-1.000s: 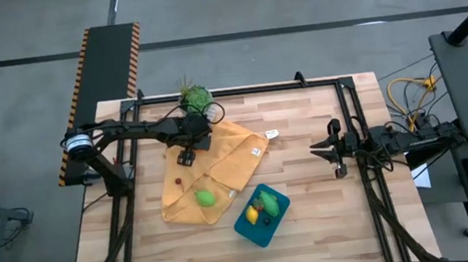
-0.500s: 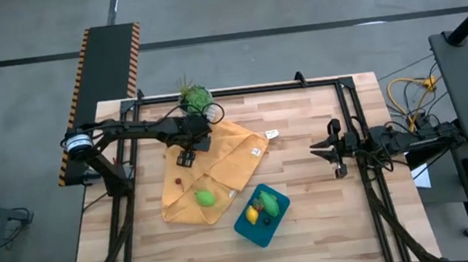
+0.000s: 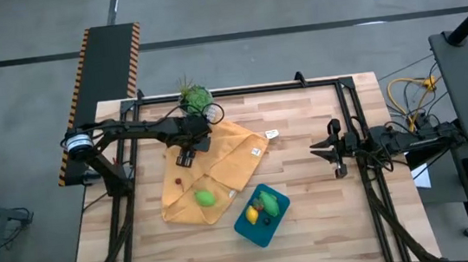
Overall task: Pick and placing Produce into tupperware
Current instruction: Put the orange carrot into the blue bin
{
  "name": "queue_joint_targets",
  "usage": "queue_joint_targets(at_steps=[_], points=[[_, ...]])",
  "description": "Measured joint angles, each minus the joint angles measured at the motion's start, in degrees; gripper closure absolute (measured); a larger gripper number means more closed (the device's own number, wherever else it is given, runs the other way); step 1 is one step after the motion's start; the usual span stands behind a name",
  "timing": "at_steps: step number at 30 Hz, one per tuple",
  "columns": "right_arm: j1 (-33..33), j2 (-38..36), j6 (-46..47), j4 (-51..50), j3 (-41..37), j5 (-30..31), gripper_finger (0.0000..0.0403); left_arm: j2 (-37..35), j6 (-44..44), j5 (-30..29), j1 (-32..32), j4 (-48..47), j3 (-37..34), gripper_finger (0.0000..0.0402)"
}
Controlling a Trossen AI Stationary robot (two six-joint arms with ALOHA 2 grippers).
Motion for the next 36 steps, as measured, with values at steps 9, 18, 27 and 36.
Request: queue_joint_targets(at_steps=[9, 18, 27, 36], points=[[0.0, 0.0, 0.0, 0.0, 0.0, 0.0, 0.0339, 0.0, 0.0, -1.0, -0.1, 0.0, 0.0, 0.0278], [0.0, 0.0, 0.0, 0.0, 0.0, 0.0, 0.0339, 0.1, -1.4, -3.0, -0.1, -0.5, 1.1, 0.0278], [0.0, 0.0, 0.0, 0.0, 0.0, 0.0, 0.0339, -0.6, -3.4, -2.9, -2.3, -4.1, 3.6, 0.0278], [0.0, 0.0, 0.0, 0.3, 0.0, 0.0, 0.0339, -2.7, -7.8, -1.7, -7.1, -5.2, 7.0, 0.0278]])
